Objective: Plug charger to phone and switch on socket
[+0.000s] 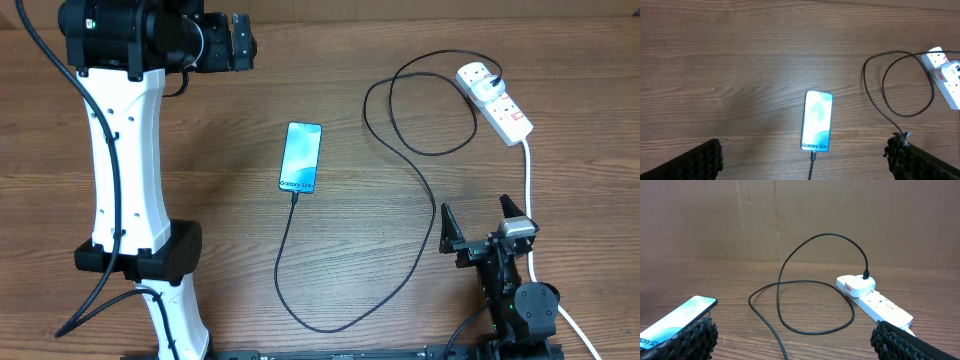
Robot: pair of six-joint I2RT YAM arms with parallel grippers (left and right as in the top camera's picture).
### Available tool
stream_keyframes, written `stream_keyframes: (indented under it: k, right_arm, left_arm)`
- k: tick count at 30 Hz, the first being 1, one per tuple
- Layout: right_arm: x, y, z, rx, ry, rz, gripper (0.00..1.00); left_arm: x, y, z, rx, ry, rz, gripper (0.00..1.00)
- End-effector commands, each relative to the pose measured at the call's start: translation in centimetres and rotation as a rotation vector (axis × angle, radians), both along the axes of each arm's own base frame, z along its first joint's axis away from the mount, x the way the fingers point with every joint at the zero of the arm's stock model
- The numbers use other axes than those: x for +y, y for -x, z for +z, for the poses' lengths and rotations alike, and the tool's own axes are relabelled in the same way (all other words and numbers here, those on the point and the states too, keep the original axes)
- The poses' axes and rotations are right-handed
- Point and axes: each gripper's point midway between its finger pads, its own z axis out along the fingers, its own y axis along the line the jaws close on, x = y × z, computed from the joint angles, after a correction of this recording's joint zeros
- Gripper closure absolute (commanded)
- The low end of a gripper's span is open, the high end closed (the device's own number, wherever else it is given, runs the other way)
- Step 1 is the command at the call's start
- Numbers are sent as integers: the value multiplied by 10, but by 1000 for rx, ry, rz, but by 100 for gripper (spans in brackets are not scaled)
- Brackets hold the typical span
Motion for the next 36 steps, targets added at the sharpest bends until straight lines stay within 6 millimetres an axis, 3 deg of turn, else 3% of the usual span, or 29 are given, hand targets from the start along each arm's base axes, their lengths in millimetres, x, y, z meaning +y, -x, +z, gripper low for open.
stream_keyframes:
  k: [1,12,20,23,30,36]
  right_arm:
    - [0,0,-1,-5,-5,-5,0]
    - [0,0,-1,-5,-5,-5,0]
    - [0,0,-1,-5,-5,-5,0]
    - [0,0,-1,-5,-5,-5,0]
    - [0,0,-1,-5,-5,-5,0]
    - [0,0,-1,-5,-5,-5,0]
  left_arm:
    - [-2,-1,-5,15,-3,4,0]
    - [-2,0,-3,11,-3,3,0]
    - [5,13,12,-41,-39,-11,0]
    - [6,18,7,-62,-38,-9,0]
    - [18,75,-30,17,-70,2,0]
    - [40,99,-22,-132,-130,69,0]
